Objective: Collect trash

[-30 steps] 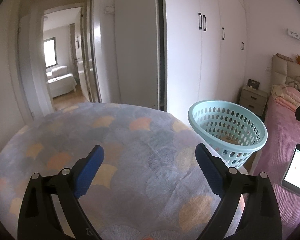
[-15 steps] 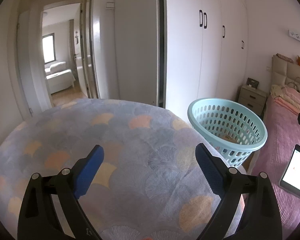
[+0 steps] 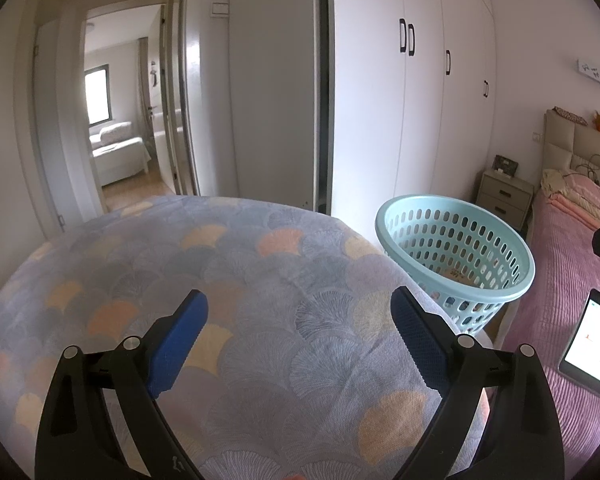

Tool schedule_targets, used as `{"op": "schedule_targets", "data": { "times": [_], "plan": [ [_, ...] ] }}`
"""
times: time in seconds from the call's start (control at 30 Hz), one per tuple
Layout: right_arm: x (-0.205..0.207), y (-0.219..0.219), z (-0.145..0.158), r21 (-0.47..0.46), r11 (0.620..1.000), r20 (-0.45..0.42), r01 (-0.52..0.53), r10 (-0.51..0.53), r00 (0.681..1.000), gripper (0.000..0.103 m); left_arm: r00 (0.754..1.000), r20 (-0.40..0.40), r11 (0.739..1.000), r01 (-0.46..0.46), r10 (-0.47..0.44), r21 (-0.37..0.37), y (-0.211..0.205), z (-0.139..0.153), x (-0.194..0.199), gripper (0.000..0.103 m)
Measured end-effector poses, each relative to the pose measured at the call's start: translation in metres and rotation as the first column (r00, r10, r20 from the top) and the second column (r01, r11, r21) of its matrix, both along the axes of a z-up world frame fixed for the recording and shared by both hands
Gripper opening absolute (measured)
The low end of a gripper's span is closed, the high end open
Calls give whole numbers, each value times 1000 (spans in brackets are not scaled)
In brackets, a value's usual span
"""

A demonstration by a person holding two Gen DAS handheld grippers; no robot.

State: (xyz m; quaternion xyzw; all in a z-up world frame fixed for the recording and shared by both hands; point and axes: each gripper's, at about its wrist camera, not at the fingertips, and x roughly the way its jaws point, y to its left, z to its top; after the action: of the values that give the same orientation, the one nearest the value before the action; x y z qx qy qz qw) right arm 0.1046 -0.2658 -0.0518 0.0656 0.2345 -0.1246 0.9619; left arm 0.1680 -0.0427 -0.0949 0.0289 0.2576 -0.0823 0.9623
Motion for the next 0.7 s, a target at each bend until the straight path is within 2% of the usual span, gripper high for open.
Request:
{"op": "schedule_targets", "data": {
  "times": [0.7],
  "plan": [
    [2,2,0,-6,1000,4,-1,1,1000,66,1000,0,1000,1,-1,0,0,-1,0,90]
  ]
}}
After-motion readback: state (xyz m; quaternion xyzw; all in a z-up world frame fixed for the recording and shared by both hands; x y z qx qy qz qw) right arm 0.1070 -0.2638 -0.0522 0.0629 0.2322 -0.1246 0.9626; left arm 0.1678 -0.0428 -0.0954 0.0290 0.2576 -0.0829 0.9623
